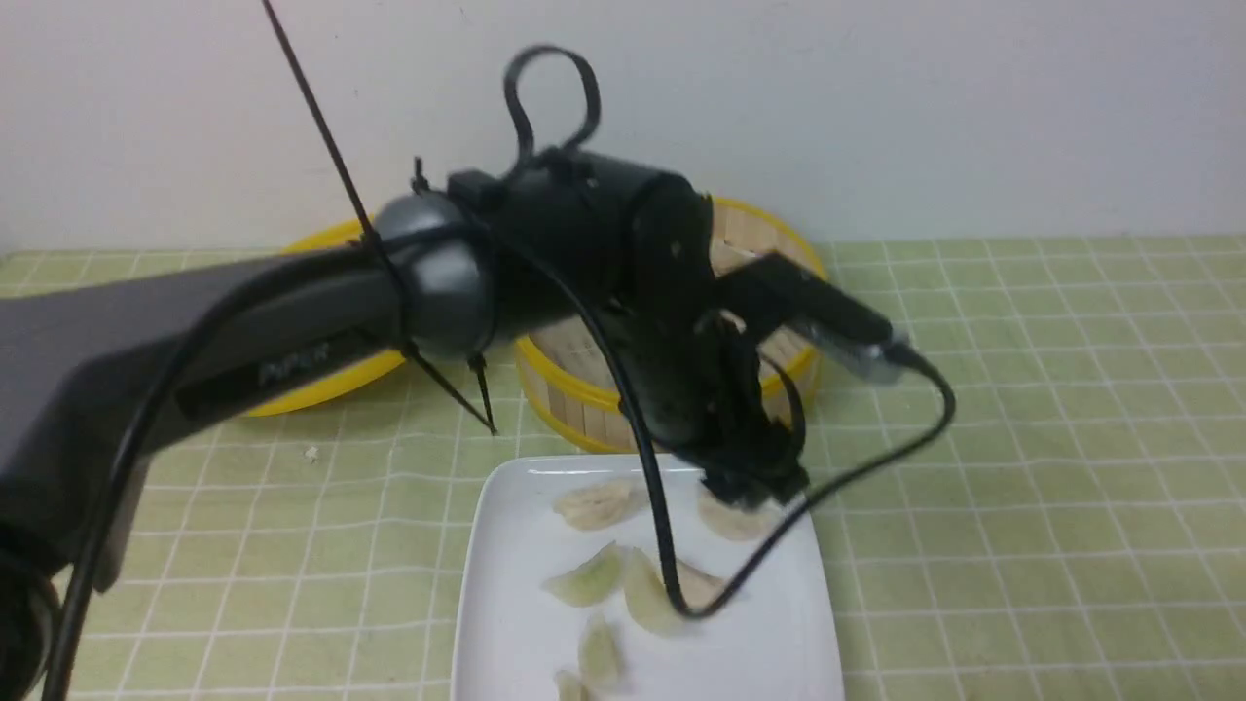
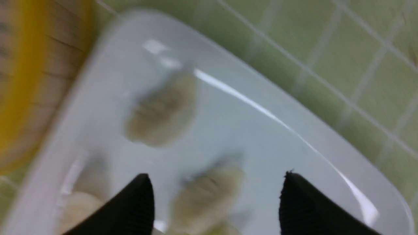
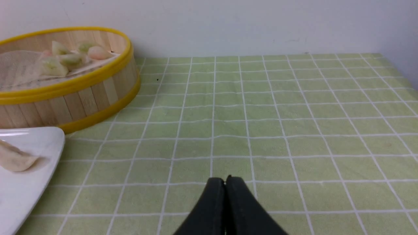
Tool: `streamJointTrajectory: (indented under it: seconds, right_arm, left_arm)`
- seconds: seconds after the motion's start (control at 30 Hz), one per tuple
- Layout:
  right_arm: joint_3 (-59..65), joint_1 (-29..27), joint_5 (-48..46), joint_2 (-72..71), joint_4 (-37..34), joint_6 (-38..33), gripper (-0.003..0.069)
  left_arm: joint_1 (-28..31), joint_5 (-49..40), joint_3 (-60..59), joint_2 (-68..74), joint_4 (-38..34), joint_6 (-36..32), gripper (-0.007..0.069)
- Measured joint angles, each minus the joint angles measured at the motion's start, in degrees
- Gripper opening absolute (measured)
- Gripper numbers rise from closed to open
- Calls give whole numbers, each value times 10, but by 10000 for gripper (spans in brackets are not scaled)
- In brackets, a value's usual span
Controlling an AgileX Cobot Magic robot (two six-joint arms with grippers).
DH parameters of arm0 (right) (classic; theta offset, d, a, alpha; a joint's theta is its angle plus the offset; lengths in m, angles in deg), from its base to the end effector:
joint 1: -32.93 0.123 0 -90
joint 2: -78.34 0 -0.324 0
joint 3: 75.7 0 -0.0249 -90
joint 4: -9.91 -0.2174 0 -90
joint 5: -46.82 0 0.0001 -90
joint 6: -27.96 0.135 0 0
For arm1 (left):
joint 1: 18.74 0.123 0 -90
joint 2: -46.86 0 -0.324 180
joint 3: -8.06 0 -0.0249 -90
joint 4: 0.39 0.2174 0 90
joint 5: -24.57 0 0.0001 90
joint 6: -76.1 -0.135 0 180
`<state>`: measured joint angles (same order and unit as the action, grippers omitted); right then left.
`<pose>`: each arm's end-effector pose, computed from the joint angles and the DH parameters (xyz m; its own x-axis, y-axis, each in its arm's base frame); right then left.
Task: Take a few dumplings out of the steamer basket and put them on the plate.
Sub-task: Use the left arm to put the dumpling into the plate, then use the left arm to grab a dumpling from the steamer
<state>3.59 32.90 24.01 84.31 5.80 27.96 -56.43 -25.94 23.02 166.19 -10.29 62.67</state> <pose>0.0207 0.0037 0.1576 -0.3103 0.0662 -0.9483 -0.0054 0.9974 0.0714 0.3318 -0.2790 0.2549 -0.6281 0.6400 -0.4427 0.7345 0.6755 -0.0655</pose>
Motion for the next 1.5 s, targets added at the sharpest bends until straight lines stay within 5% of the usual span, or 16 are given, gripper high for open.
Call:
streamJointTrajectory:
  seconds: [0.13,0.27,0.47,0.6,0.87,1.0,1.13,1.3,1.33,1.5]
  right_arm:
    - [0,0,0,0,0,0,-15]
    - [0,0,0,0,0,0,-15]
    - [0,0,0,0,0,0,-15]
    - [0,0,0,0,0,0,-15]
    - [0,0,0,0,0,0,-15]
    - [0,0,0,0,0,0,-15]
    - [0,0,0,0,0,0,-15]
    - [0,0,0,0,0,0,-15]
    - [0,0,0,0,0,0,-15]
    - [0,0,0,0,0,0,-15]
  left_arm:
    - [71,19,93,28,-5,-4,98]
    - [126,34,184,98,-44,-68,3]
    - [160,48,281,201,-111,-165,8]
    - [173,56,331,262,-154,-240,92]
    - [173,88,344,314,-168,-303,412]
    - [173,99,346,321,-168,-309,489]
    - [173,100,348,323,-169,-309,482]
    - [173,87,350,327,-169,-288,260]
    - [174,75,350,327,-169,-283,151]
    - [174,49,354,324,-169,-274,166]
